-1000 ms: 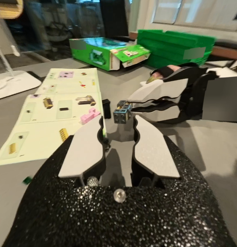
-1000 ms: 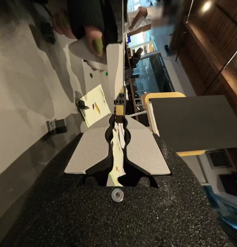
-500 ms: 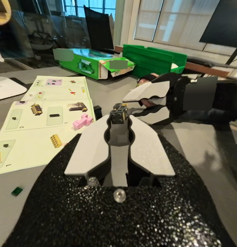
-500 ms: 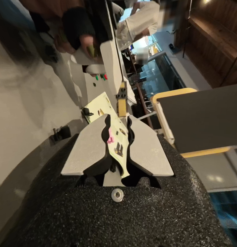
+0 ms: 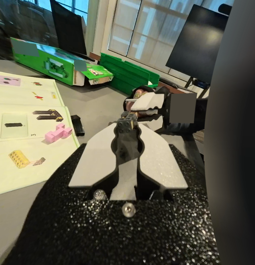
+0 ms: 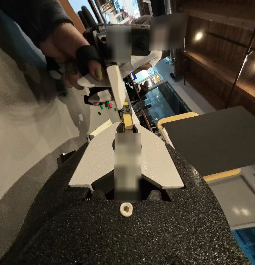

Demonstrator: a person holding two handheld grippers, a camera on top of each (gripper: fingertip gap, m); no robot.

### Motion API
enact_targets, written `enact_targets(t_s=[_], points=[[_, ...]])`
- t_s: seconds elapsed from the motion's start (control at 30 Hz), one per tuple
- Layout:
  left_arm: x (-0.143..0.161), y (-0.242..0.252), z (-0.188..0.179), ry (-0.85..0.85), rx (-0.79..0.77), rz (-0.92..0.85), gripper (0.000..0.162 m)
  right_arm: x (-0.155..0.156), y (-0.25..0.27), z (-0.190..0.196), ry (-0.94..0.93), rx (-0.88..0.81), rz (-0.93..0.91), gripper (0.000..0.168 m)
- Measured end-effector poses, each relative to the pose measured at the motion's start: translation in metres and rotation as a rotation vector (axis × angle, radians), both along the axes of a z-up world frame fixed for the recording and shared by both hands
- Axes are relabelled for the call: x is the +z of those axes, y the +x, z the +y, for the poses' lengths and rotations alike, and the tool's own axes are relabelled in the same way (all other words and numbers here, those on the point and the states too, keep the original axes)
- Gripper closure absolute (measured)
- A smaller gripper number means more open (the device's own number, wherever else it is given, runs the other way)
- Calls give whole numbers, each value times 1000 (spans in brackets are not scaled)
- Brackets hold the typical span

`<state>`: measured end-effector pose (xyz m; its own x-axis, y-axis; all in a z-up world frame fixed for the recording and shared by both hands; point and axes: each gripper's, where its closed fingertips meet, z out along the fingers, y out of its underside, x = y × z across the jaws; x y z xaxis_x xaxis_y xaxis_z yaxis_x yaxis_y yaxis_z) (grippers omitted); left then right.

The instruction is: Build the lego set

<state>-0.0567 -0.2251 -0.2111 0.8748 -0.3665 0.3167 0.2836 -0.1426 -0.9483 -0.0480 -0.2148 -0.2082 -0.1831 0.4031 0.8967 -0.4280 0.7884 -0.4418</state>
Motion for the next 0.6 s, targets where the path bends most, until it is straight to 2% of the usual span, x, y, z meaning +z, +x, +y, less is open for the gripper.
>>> enact_targets(t_s=[0.07, 0.13, 0.2, 0.33, 0.4, 0.47, 0.6], points=[[0, -4, 1, -3, 26, -22, 138, 0, -2, 1, 10, -25, 0, 157], [0, -14, 3, -6, 100, -39, 121, -2, -6, 5, 33, -66, 0, 155], [1, -22, 3, 4, 151, -43, 119, -5, -10, 9, 67, -108, 4, 155], [2, -24, 2, 14, 181, 7, 126, -8, -11, 6, 117, -117, 21, 156], [-1, -21, 4, -5, 164, 19, 125, -9, -9, 3, 140, -106, 38, 156], [-1, -17, 3, -3, 138, 26, 135, -8, -8, 1, 145, -97, 47, 156], [3, -13, 0, 20, 91, -1, 138, -5, -4, -2, 109, -54, 50, 156]])
